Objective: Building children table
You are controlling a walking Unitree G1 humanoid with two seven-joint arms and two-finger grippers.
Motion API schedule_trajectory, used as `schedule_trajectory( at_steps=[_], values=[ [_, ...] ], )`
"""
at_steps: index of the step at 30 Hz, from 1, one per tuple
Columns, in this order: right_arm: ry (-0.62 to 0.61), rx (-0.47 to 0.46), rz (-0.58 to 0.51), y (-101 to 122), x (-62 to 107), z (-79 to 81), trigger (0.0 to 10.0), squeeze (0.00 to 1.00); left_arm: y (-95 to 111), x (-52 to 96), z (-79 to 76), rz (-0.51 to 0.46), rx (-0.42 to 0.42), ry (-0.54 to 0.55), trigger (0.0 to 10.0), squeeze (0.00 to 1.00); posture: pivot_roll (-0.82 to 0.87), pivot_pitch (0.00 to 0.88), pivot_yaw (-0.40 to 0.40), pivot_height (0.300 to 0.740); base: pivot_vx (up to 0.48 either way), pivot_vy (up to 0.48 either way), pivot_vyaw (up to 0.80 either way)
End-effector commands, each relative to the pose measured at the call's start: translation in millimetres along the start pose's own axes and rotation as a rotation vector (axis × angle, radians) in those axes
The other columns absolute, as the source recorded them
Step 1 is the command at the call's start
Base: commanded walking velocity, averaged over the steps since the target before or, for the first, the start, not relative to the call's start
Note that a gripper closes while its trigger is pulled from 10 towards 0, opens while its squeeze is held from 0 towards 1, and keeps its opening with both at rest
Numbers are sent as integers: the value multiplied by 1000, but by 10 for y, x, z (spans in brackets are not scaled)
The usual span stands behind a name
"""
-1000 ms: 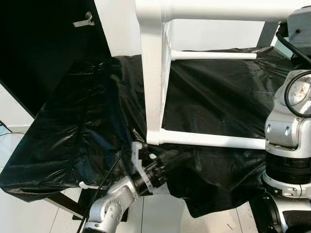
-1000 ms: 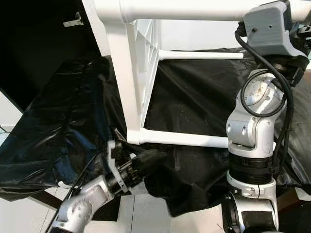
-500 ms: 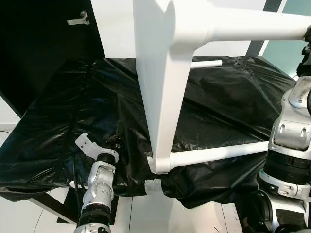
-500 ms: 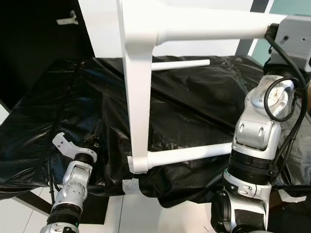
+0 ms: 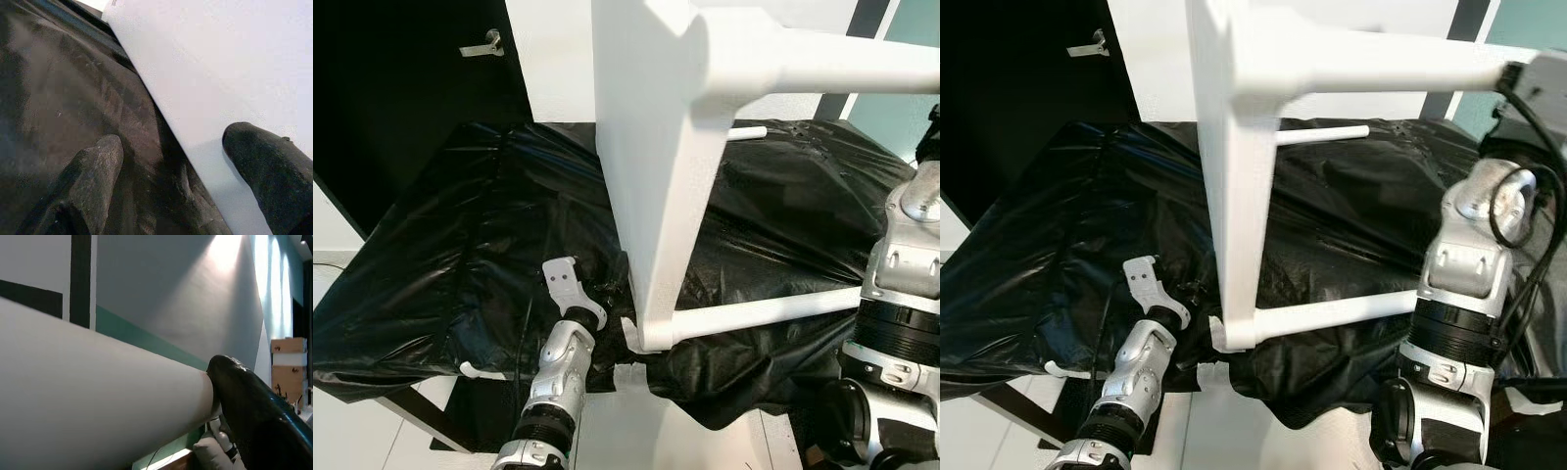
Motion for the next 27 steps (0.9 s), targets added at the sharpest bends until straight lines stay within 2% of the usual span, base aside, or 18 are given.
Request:
schedule_trajectory(
  at_steps=[1, 6, 7, 8, 9, 12, 13, 14, 15, 16, 17, 18, 20, 21, 22, 23, 26, 27],
  values=[
    [109, -102, 571, -1311, 533, 156, 10000, 0, -9, -61, -231, 2, -13, -72, 10000, 0, 50, 0, 114, 740, 0, 0, 0],
    [278, 183, 420, -1113, 391, 411, 10000, 0, -38, -54, -283, 7, -36, -77, 10000, 0, 47, 0, 109, 740, 0, 0, 0],
    [397, 306, 330, -946, 349, 620, 10000, 408, -37, -58, -299, 4, -33, -78, 10000, 0, 45, 0, 102, 740, 0, 0, 0],
    [451, 355, 298, -868, 345, 717, 10000, 478, -37, -55, -309, 3, -31, -78, 10000, 0, 45, 0, 102, 740, 0, 0, 0],
    [460, 371, 271, -803, 335, 740, 10000, 1000, -44, -48, -320, 2, -28, -79, 10000, 0, 49, 0, 94, 740, 0, 0, 0],
    [468, 401, 255, -743, 389, 737, 10000, 933, -74, -7, -373, 0, -21, -87, 10000, 0, 48, 0, 89, 740, 0, 0, 0],
    [424, 356, 323, -879, 510, 612, 10000, 443, -83, 7, -407, 0, -23, -100, 10000, 0, 45, 0, 89, 740, 0, 0, 0],
    [400, 327, 359, -946, 568, 551, 10000, 329, -85, 10, -417, 0, -24, -105, 10000, 0, 45, 0, 89, 740, 0, 0, 0],
    [349, 269, 403, -1046, 673, 413, 10000, 98, -82, 7, -425, -2, -29, -113, 10000, 0, 32, 0, 100, 740, 0, 0, 0],
    [335, 254, 417, -1070, 696, 375, 10000, 98, -80, 4, -425, -3, -31, -115, 10000, 0, 32, 0, 100, 740, 0, 0, 0],
    [298, 215, 420, -1064, 676, 314, 10000, 192, -67, -7, -449, -9, -41, -130, 10000, 0, 22, 0, 107, 740, 0, 0, 0],
    [291, 203, 414, -1045, 633, 315, 10000, 1000, -63, -16, -473, -11, -45, -142, 10000, 0, 15, 0, 114, 740, 0, 0, 0],
    [297, 205, 385, -967, 529, 356, 10000, 1000, -44, -43, -521, -16, -46, -162, 10000, 0, 15, 0, 118, 740, 0, 0, 0],
    [314, 244, 367, -945, 525, 366, 10000, 529, -29, -56, -527, -21, -45, -163, 10000, 0, 19, 0, 118, 740, 0, 0, 0],
    [350, 303, 354, -954, 571, 390, 10000, 400, -23, -57, -520, -22, -46, -163, 10000, 0, 26, 0, 116, 740, 0, 0, 0],
    [414, 405, 340, -997, 693, 427, 10000, 0, -24, -47, -502, -23, -49, -160, 10000, 0, 29, 0, 116, 740, 0, 0, 0],
    [388, 388, 356, -1037, 828, 357, 10000, 0, -31, -34, -490, -22, -56, -158, 10000, 0, 33, 0, 113, 740, 0, 0, 0],
    [359, 254, 386, -1039, 915, 291, 10000, 0, -7, -33, -489, -33, -70, -157, 10000, 0, 34, 0, 111, 740, 0, 0, 0]
  ],
)
Point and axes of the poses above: a point about 5 cm out from each wrist's last joint towards the gripper, its own x axis pointing back from the gripper into the wrist, its own y axis along the axis of the wrist's last joint, z = x × y, the point moved 6 cm from there along -x, pointing out of the wrist towards the gripper, and after that the axes turned 15 degrees about -x, right-handed, at the moved point
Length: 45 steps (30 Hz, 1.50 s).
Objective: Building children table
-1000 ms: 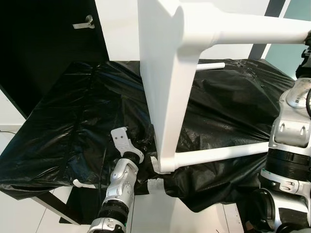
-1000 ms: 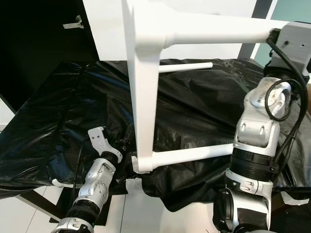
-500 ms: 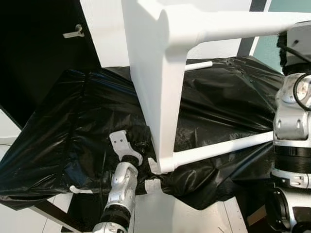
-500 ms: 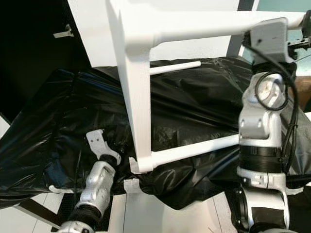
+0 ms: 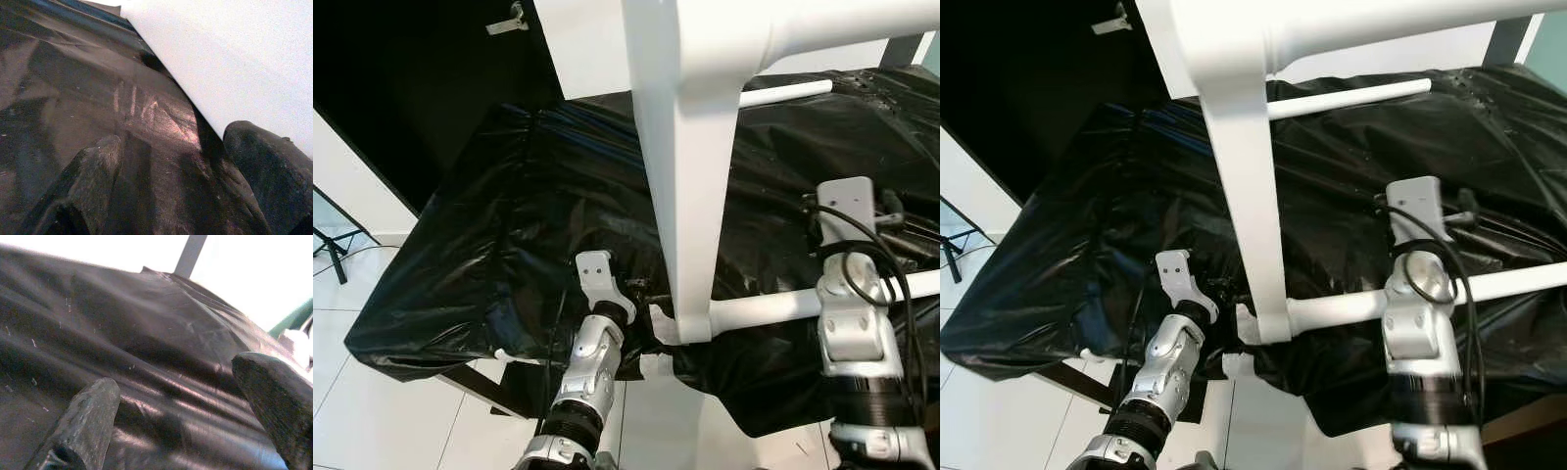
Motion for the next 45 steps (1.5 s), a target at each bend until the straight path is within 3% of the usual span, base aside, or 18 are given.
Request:
schedule_trajectory(
  at_steps=[1, 2, 4, 7, 9, 14, 16, 20, 25, 27, 29, 34, 36, 37, 38, 41, 44, 45],
  values=[
    [3, -117, -13, -10, 81, -28, 10000, 0, -11, 66, -86, -18, -34, -83, 10000, 0, 31, 0, 111, 740, 0, 0, 0],
    [27, -282, -48, 21, 185, -61, 10000, 0, 46, 84, -107, -45, -86, -105, 10000, 0, 27, 0, 110, 740, 0, 0, 0],
    [91, -379, -76, 58, 250, -35, 10000, 0, 79, 101, -138, -62, -122, -126, 10000, 0, 26, 0, 109, 740, 0, 0, 0],
    [152, -524, 18, -232, 291, -83, 10000, 0, 117, 117, -172, -80, -174, -138, 10000, 0, 23, 0, 109, 740, 0, 0, 0],
    [260, -428, -22, -180, 323, 37, 10000, 0, 79, 100, -78, -54, -178, -81, 10000, 0, 23, 0, 111, 740, 0, 0, 0],
    [350, -418, -35, -199, 478, 67, 10000, 0, 45, 168, 155, -18, -173, 10, 10000, 0, 34, 0, 107, 740, 0, 0, 0],
    [409, -314, -44, -192, 619, 134, 10000, 0, 56, 258, 310, -3, -173, 92, 10000, 0, 41, 0, 101, 740, 0, 0, 0],
    [309, -173, -81, -166, 596, 23, 10000, 0, 20, 273, 326, 19, -185, 120, 10000, 0, 37, 0, 102, 740, 0, 0, 0],
    [222, -392, -18, -406, 727, -181, 10000, 0, 47, 293, 311, 10, -250, 102, 10000, 0, 19, 0, 114, 740, 0, 0, 0],
    [227, -396, -31, -366, 739, -177, 10000, 0, 49, 296, 316, 14, -242, 102, 10000, 0, 13, 0, 114, 740, 0, 0, 0],
    [238, -332, -47, -313, 691, -158, 10000, 0, 52, 271, 307, 14, -242, 102, 10000, 0, 13, 0, 114, 740, 0, 0, 0],
    [185, -11, -203, 36, 581, -159, 10000, 0, 78, 229, 294, 6, -242, 104, 10000, 0, 14, 0, 107, 740, 0, 0, 0],
    [178, -37, -185, -1, 589, -147, 10000, 0, 95, 215, 286, -1, -253, 98, 10000, 0, 13, 0, 106, 740, 0, 0, 0],
    [199, -222, -68, -253, 610, -109, 10000, 0, 103, 184, 269, -1, -261, 83, 10000, 0, 11, 0, 108, 740, 0, 0, 0],
    [225, -302, -37, -325, 632, -72, 10000, 0, 110, 172, 265, -3, -261, 79, 10000, 0, 12, 0, 108, 740, 0, 0, 0],
    [341, -434, -68, -172, 674, 81, 10000, 0, 175, 172, 290, -22, -237, 88, 10000, 0, 19, 0, 108, 740, 0, 0, 0],
    [375, -329, -105, -60, 659, 113, 10000, 0, 187, 193, 281, -28, -220, 91, 10000, 0, 27, 0, 104, 740, 0, 0, 0],
    [310, -17, -168, 3, 576, 63, 10000, 0, 164, 205, 259, -22, -223, 91, 10000, 0, 29, 0, 98, 740, 0, 0, 0]
  ],
)
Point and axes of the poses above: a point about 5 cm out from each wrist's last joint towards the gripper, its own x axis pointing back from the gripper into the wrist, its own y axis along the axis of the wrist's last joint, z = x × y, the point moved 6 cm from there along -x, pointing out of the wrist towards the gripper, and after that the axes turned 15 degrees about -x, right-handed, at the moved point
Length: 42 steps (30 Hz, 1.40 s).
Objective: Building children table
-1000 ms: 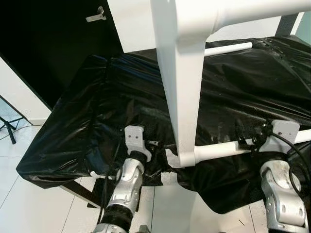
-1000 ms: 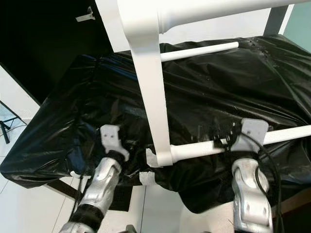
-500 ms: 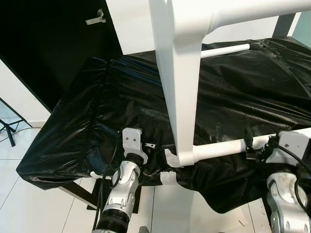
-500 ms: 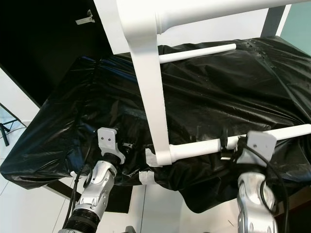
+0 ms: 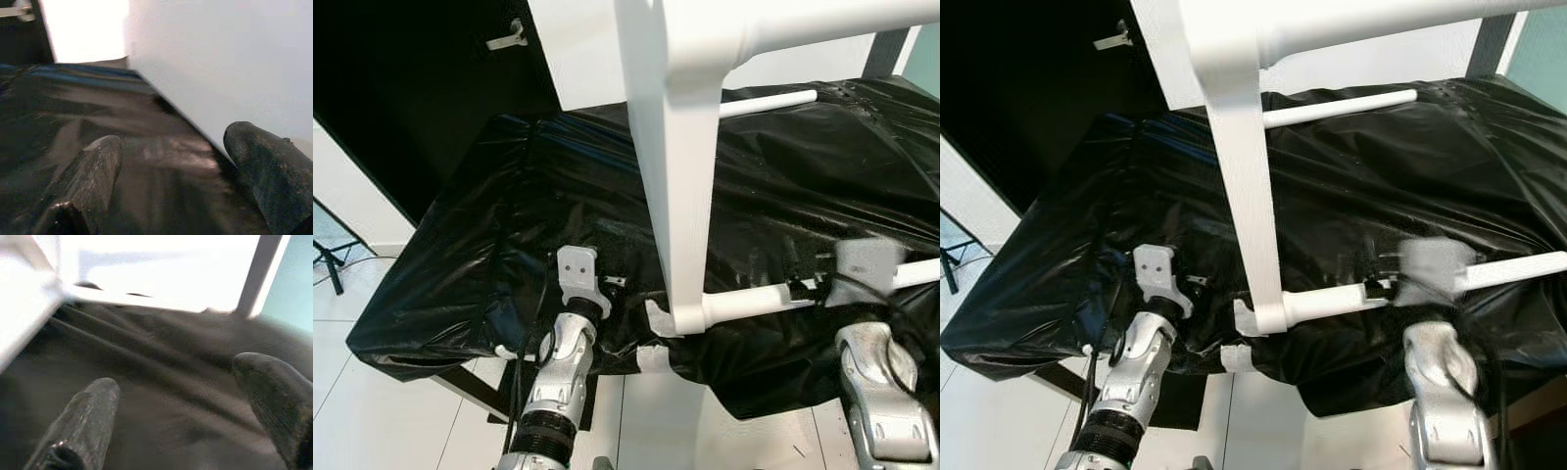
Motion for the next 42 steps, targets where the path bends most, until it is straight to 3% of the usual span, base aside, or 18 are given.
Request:
schedule_trajectory(
  at_steps=[1, 2, 3, 4, 8, 12, 15, 17, 19, 22, 30, 33, 38, 42],
  values=[
    [-73, 158, -14, 57, -42, -74, 10000, 0, -105, 56, -34, 47, 33, 60, 10000, 0, 32, 0, 94, 740, 0, 0, 0],
    [-113, 212, -18, 86, -57, -131, 10000, 0, -106, 53, -34, 48, 30, 62, 10000, 0, 31, 0, 93, 740, 0, 0, 0],
    [-158, 273, -37, 137, -58, -188, 10000, 71, -107, 49, -33, 48, 27, 63, 10000, 0, 29, 0, 93, 740, 0, 0, 0],
    [-199, 347, -70, 212, -49, -242, 10000, 239, -115, 48, -32, 49, 23, 62, 10000, 0, 23, 0, 94, 740, 0, 0, 0],
    [-242, 429, -151, 438, -41, -315, 10000, 196, -121, 41, -56, 53, 20, 51, 10000, 0, 9, 0, 98, 740, 0, 0, 0],
    [-315, 594, -361, 1009, -43, -321, 10000, 184, -123, 25, -99, 50, 13, 32, 10000, 0, 1, 0, 101, 740, 0, 0, 0],
    [-332, 632, -422, 1176, -49, -324, 10000, 188, -130, 26, -103, 52, 11, 31, 10000, 0, 3, 0, 99, 740, 0, 0, 0],
    [-365, 652, -493, 1444, -84, -396, 10000, 184, -135, 26, -103, 52, 8, 33, 10000, 0, 8, 0, 95, 740, 0, 0, 0],
    [-381, 670, -529, 1557, -77, -415, 10000, 169, -145, 33, -98, 54, 5, 35, 10000, 0, 9, 0, 95, 740, 0, 0, 0],
    [-426, 714, -646, 1917, 8, -420, 10000, 141, -172, 53, -103, 59, -3, 31, 10000, 0, 3, 0, 99, 740, 0, 0, 0],
    [-430, 729, -660, 1935, 65, -376, 10000, 137, -209, 70, -133, 68, -15, 9, 10000, 0, -1, 0, 106, 740, 0, 0, 0],
    [-446, 720, -632, 2049, -129, -520, 10000, 125, -208, 55, -135, 64, -20, 3, 10000, 0, -1, 0, 108, 740, 0, 0, 0],
    [-363, 700, -593, 2103, -406, -417, 10000, 43, -202, 53, -132, 60, -25, 13, 10000, 0, 25, 0, 89, 740, 0, 0, 0],
    [-373, 710, -529, 2110, -598, -490, 10000, 16, -226, 92, -145, 64, -23, 16, 10000, 0, 26, 0, 87, 740, 0, 0, 0]
  ],
)
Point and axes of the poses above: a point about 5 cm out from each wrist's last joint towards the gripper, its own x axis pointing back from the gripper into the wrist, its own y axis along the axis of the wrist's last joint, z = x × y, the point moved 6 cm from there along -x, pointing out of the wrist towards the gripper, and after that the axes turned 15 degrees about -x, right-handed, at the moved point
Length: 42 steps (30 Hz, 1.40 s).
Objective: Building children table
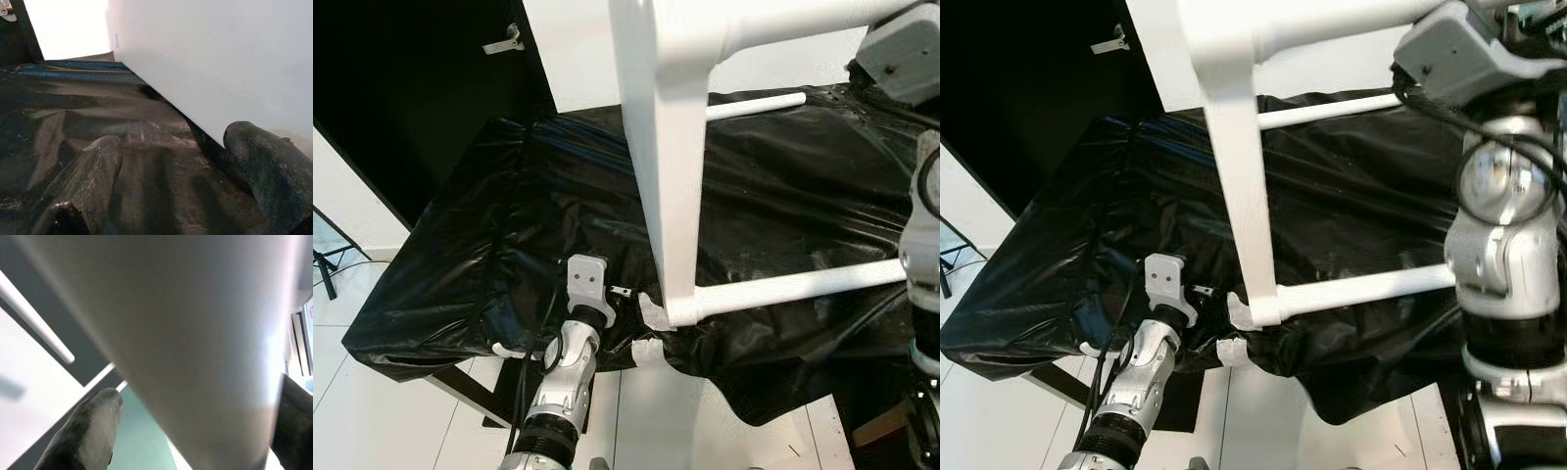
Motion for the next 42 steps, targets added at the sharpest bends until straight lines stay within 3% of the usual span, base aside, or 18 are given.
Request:
schedule_trajectory(
  at_steps=[1, 8, 12, 13, 14, 15, 16, 17, 18, 19, 23, 26, 27, 29, 35, 37, 42],
  values=[
    [2, 6, 18, -7, -73, -12, 10000, 0, -85, 53, -43, 36, 31, 57, 10000, 0, 26, 0, 85, 740, 0, 0, 0],
    [57, 38, 18, 56, -187, 88, 10000, 0, -89, 73, -70, 36, 29, 50, 10000, 0, 28, 0, 82, 740, 0, 0, 0],
    [-3, 9, 69, 46, -190, 12, 10000, 0, -109, 103, -112, 40, 30, 40, 10000, 0, 17, 0, 85, 740, 0, 0, 0],
    [-3, 6, 86, 18, -182, 23, 10000, 208, -108, 103, -126, 39, 30, 35, 10000, 0, 15, 0, 85, 740, 0, 0, 0],
    [-4, -6, 118, -49, -164, 45, 10000, 231, -99, 95, -145, 36, 30, 30, 10000, 0, 12, 0, 85, 740, 0, 0, 0],
    [-6, -8, 126, -69, -160, 48, 10000, 227, -96, 93, -149, 35, 30, 29, 10000, 0, 9, 0, 85, 740, 0, 0, 0],
    [-20, -15, 149, -140, -175, 33, 10000, 0, -95, 90, -161, 35, 32, 26, 10000, 0, 6, 0, 84, 740, 0, 0, 0],
    [-24, -28, 166, -181, -188, 29, 3216, 0, -95, 90, -170, 34, 33, 24, 10000, 0, 7, 0, 83, 740, 0, 0, 0],
    [-20, -36, 173, -193, -193, 32, 3216, 0, -94, 92, -174, 34, 34, 23, 10000, 0, 8, 0, 83, 740, 0, 0, 0],
    [-11, -45, 186, -213, -190, 55, 0, 0, -93, 93, -178, 34, 35, 23, 10000, 0, 11, 0, 80, 740, 0, 0, 0],
    [38, -119, 263, -335, -150, 189, 0, 0, -96, 107, -179, 35, 37, 30, 10000, 0, 18, 0, 76, 740, 0, 0, 0],
    [30, -285, 368, -531, -136, 250, 0, 0, -96, 112, -183, 35, 38, 28, 10000, 0, 15, 0, 80, 740, 0, 0, 0],
    [-4, -371, 462, -765, -102, 271, 0, 0, -85, 111, -192, 30, 40, 24, 10000, 0, 18, 0, 80, 740, 0, 0, 0],
    [-48, -402, 524, -970, -55, 262, 0, 0, -69, 117, -194, 23, 43, 21, 10000, 0, 22, 0, 83, 740, 0, 0, 0],
    [-103, -413, 542, -1031, -25, 239, 0, 0, -47, 126, -147, 13, 31, 30, 10000, 0, 33, 0, 86, 740, 0, 0, 0],
    [-146, -414, 553, -1095, -2, 172, 0, 0, -31, 95, 23, 13, -25, 90, 10000, 0, 36, 0, 85, 740, 0, 0, 0],
    [-212, -495, 611, -1243, 152, 78, 0, 0, -314, 202, 765, 226, -206, 413, 10000, 0, 32, 0, 86, 740, 0, 0, 0]
  ],
)
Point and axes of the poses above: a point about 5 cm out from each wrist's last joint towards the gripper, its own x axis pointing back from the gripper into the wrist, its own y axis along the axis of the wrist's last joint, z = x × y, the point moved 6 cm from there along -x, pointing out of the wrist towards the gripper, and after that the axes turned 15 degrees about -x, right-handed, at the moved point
